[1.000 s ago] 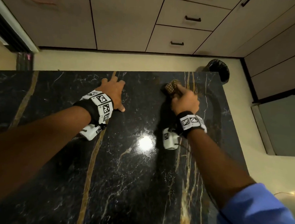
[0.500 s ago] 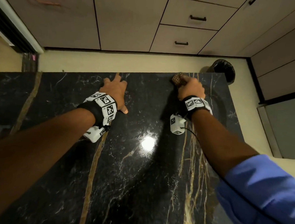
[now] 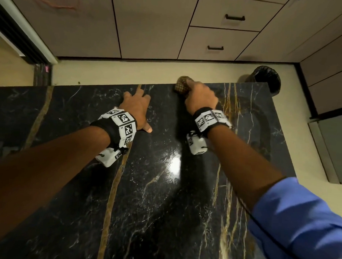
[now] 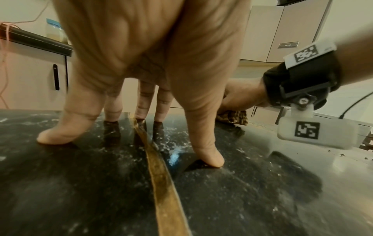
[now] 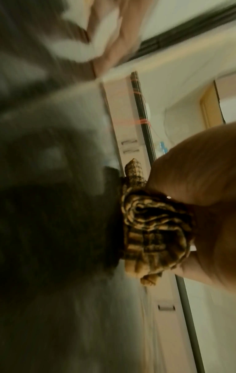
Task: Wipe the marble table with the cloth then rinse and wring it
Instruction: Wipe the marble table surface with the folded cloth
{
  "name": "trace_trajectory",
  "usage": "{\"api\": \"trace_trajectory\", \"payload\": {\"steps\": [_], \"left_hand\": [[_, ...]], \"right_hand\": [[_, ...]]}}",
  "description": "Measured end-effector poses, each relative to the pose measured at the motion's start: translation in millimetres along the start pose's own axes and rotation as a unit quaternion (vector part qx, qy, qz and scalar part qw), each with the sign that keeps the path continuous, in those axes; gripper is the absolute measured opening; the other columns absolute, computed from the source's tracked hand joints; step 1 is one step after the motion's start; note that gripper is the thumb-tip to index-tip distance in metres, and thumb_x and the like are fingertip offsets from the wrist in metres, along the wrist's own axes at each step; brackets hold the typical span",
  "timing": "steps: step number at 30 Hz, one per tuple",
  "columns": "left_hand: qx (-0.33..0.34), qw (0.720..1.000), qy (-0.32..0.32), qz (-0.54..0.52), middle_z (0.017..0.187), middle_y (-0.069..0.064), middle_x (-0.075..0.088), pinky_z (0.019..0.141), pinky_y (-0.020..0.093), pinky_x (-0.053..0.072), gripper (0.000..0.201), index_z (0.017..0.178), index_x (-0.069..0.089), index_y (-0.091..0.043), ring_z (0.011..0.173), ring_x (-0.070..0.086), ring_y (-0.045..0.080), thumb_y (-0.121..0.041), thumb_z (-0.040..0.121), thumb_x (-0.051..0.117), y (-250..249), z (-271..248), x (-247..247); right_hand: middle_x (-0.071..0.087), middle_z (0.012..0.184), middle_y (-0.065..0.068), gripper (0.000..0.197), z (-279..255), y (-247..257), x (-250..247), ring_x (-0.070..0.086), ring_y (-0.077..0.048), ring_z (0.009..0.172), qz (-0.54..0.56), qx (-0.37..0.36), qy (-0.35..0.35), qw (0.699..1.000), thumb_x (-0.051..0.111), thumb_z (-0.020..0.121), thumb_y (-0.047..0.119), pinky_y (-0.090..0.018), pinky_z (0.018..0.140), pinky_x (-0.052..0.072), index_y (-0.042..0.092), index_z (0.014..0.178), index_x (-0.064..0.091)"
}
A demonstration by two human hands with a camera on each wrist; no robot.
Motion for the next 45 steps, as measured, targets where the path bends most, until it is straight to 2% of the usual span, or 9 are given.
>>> {"api": "trace_trajectory", "payload": {"steps": [3, 9, 12, 20, 23, 28, 38, 42, 45], "left_hand": [[0.001, 1.0, -0.001, -0.002, 0.144, 0.006, 0.03, 0.1, 0.059, 0.041, 0.105, 0.141, 0.036, -0.016, 0.132, 0.026, 0.043, -0.044, 0.055, 0.09, 0.1, 0.0, 0.4], [0.0, 1.0, -0.001, 0.003, 0.141, 0.005, 0.032, 0.1, 0.057, 0.041, 0.107, 0.141, 0.036, -0.016, 0.13, 0.027, 0.043, -0.044, 0.053, 0.09, -1.4, 1.5, -1.1], [0.002, 1.0, 0.0, 0.001, 0.142, 0.005, 0.031, 0.1, 0.058, 0.041, 0.109, 0.142, 0.034, -0.017, 0.13, 0.026, 0.043, -0.043, 0.053, 0.09, -1.6, 1.6, -2.9], [-0.007, 1.0, -0.018, -0.007, 0.151, 0.008, 0.025, 0.107, 0.057, 0.034, 0.131, 0.151, 0.013, -0.012, 0.135, 0.023, 0.043, -0.043, 0.051, 0.091, -1.6, -0.4, -1.2], [-0.026, 0.999, -0.028, -0.022, 0.151, 0.01, 0.02, 0.105, 0.059, 0.036, 0.131, 0.151, 0.011, -0.01, 0.136, 0.022, 0.04, -0.04, 0.052, 0.091, -1.6, -2.8, -0.9], [-0.027, 1.0, -0.014, 0.001, 0.145, 0.012, 0.023, 0.102, 0.059, 0.039, 0.106, 0.139, 0.036, -0.012, 0.133, 0.024, 0.04, -0.044, 0.054, 0.09, -2.4, -2.9, -1.9], [-0.021, 0.997, -0.046, -0.056, 0.148, 0.011, 0.026, 0.103, 0.062, 0.036, 0.115, 0.147, 0.024, -0.023, 0.135, 0.026, 0.042, -0.036, 0.055, 0.091, -1.2, -15.1, -0.9], [0.008, 0.993, -0.12, -0.013, 0.145, 0.011, 0.032, 0.101, 0.055, 0.041, 0.089, 0.146, 0.029, -0.021, 0.129, 0.035, 0.039, -0.035, 0.073, 0.079, -10.5, -49.6, 16.4], [0.044, 0.992, -0.115, 0.019, 0.144, 0.008, 0.033, 0.1, 0.053, 0.041, 0.076, 0.142, 0.036, -0.023, 0.13, 0.035, 0.035, -0.041, 0.077, 0.073, -30.6, -92.1, 50.8]], "right_hand": [[0.062, 0.118, -0.009, 0.046, 15.9, -61.8, -19.2, 0.061, -0.032, 0.106, -0.019, 0.091, 0.012, 0.996, 0.057, 0.09, 0.012, -0.04, 0.08, 0.048, 0.032, 0.13, 0.053], [0.06, 0.127, -0.016, 0.042, 18.0, -120.4, -47.2, 0.055, -0.039, 0.117, 0.017, 0.183, -0.001, 0.983, 0.057, 0.089, 0.017, -0.047, 0.097, 0.046, 0.022, 0.132, 0.055], [0.061, 0.126, -0.008, 0.053, 10.6, -91.6, -37.4, 0.058, -0.032, 0.114, 0.044, 0.085, -0.046, 0.994, 0.054, 0.089, 0.012, -0.042, 0.093, 0.048, 0.034, 0.136, 0.05], [0.056, 0.123, -0.004, 0.055, 15.8, 23.7, 15.8, 0.055, -0.027, 0.108, 0.005, -0.175, 0.027, 0.984, 0.055, 0.086, 0.012, -0.046, 0.091, 0.048, 0.026, 0.139, 0.045], [0.052, 0.128, -0.003, 0.055, 22.5, 37.9, 22.3, 0.051, -0.028, 0.114, -0.037, -0.179, 0.071, 0.981, 0.058, 0.085, 0.019, -0.047, 0.093, 0.045, 0.027, 0.137, 0.046], [0.051, 0.126, 0.0, 0.056, 4.3, 17.2, 16.1, 0.048, -0.024, 0.115, -0.044, -0.224, 0.153, 0.962, 0.062, 0.081, 0.02, -0.047, 0.096, 0.042, 0.033, 0.133, 0.048], [0.053, 0.12, 0.014, 0.051, -152.7, -67.8, 12.0, 0.041, -0.008, 0.105, -0.012, -0.193, 0.205, 0.959, 0.067, 0.074, 0.024, -0.04, 0.1, 0.033, 0.039, 0.122, 0.055], [0.055, 0.119, 0.014, 0.052, -207.3, -90.9, 15.2, 0.046, -0.012, 0.106, 0.002, -0.176, 0.206, 0.963, 0.064, 0.071, 0.023, -0.044, 0.099, 0.035, 0.039, 0.121, 0.058], [0.055, 0.117, 0.013, 0.054, -230.2, -99.6, 16.4, 0.047, -0.013, 0.107, 0.014, -0.173, 0.204, 0.964, 0.063, 0.071, 0.025, -0.045, 0.098, 0.037, 0.038, 0.122, 0.056]]}}
Point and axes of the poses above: each hand's wrist, its own z-axis towards the middle knuckle, its own x-axis out of the palm, y = z × x, the point moved 4 cm from there along z, towards the middle knuckle
